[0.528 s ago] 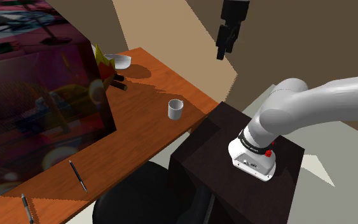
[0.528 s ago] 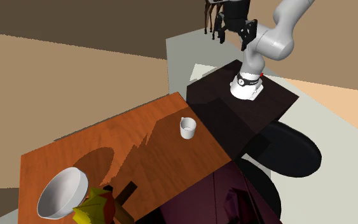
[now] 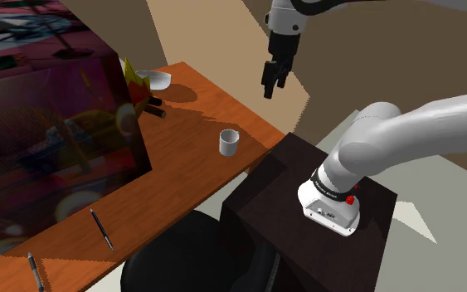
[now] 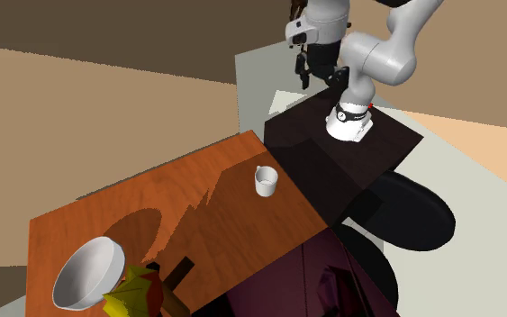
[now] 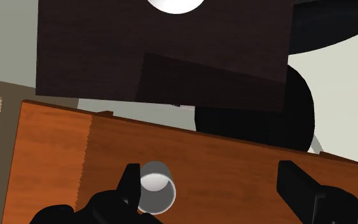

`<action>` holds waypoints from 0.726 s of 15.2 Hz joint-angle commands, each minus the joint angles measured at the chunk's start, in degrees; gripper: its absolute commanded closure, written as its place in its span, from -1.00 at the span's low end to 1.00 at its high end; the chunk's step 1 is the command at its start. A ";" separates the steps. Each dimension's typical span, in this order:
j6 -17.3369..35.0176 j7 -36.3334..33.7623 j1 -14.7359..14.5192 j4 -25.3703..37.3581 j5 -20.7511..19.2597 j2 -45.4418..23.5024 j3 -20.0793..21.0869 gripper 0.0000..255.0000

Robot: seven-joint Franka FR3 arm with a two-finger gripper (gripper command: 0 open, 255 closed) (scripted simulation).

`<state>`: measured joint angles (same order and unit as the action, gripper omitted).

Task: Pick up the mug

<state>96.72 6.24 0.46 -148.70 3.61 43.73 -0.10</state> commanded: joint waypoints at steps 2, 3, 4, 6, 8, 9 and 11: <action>7.46 -0.86 -0.07 -3.15 0.13 -3.45 0.98 -1.00; 9.99 -1.19 -0.10 -4.04 0.19 -4.86 1.35 -1.00; 12.54 -1.53 -0.12 -4.84 0.23 -6.40 1.71 -1.00; 17.73 -2.25 -0.17 -6.15 0.25 -9.84 2.41 -1.00; 22.98 -3.02 -0.17 -7.06 0.18 -13.75 3.09 -1.00; 25.61 -3.43 -0.14 -7.35 0.10 -15.88 3.43 -1.00; 30.85 -4.33 -0.02 -7.63 -0.19 -20.42 4.10 -1.00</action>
<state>124.66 2.54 0.47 -156.45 3.47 25.89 3.54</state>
